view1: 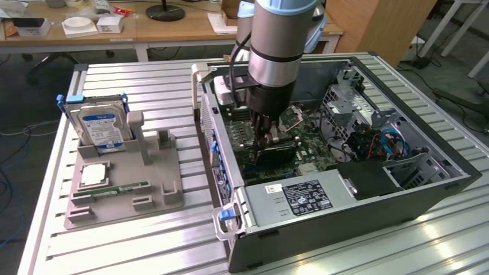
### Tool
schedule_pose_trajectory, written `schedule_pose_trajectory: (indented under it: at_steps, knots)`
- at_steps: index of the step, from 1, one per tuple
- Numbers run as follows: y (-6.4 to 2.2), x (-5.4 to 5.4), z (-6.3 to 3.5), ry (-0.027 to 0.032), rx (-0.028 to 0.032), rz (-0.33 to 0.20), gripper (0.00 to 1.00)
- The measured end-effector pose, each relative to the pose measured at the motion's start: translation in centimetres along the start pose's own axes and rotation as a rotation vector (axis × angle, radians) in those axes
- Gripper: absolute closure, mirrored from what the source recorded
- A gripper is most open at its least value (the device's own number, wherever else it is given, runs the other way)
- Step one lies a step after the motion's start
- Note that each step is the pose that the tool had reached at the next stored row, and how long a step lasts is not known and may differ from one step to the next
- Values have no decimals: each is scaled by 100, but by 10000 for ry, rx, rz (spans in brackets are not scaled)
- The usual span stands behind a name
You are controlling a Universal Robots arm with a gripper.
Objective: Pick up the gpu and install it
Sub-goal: 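Press down on the gpu until it lock into place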
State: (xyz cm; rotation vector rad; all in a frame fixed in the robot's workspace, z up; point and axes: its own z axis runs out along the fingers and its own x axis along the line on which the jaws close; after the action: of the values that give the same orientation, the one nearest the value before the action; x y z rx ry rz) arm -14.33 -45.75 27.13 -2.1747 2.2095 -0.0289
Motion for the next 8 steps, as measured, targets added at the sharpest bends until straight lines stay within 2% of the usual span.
schedule_pose_trajectory:
  at_steps: [4,8]
  knots:
    - [91,1,-2,1,-1,1,90]
    - [106,2,1,26,-8,-1,90]
